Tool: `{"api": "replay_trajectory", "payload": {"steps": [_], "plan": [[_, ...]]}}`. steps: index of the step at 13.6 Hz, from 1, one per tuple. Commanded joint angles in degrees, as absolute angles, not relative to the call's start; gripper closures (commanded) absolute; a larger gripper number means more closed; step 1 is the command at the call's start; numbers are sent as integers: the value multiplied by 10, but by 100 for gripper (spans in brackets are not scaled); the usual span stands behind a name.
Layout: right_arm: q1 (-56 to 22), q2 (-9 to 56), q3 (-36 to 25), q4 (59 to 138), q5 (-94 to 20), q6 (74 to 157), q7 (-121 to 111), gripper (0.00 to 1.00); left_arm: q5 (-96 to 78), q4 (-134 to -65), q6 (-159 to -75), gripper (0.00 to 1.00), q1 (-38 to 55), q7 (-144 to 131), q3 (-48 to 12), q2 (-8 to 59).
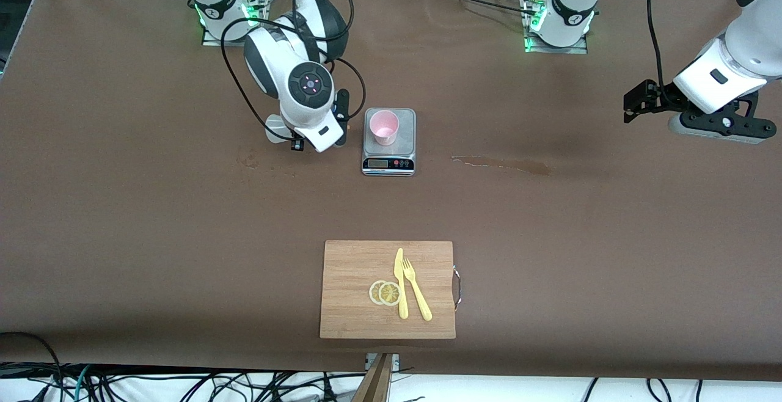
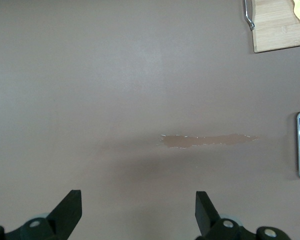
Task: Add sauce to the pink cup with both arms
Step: 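Lift the sauce bottle with the right gripper and carry it over the cup, then tilt the bottle nozzle into the pink cup with the right gripper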
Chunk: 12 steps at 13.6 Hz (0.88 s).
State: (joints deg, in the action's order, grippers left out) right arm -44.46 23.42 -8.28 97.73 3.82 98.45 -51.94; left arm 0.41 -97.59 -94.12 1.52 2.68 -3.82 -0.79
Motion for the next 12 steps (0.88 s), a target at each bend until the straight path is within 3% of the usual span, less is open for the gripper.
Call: {"api": "replay_trajectory", "payload": {"steps": [1, 4, 12], "plan": [[-461, 254, -81, 938, 52, 941, -503, 87, 11, -958, -926, 0, 12, 37, -40, 0], [-474, 290, -79, 898, 61, 888, -503, 87, 11, -958, -925, 0, 12, 37, -40, -1], [-509, 340, -79, 838, 62, 845, -475, 87, 11, -958, -923, 0, 11, 38, -40, 0]]}}
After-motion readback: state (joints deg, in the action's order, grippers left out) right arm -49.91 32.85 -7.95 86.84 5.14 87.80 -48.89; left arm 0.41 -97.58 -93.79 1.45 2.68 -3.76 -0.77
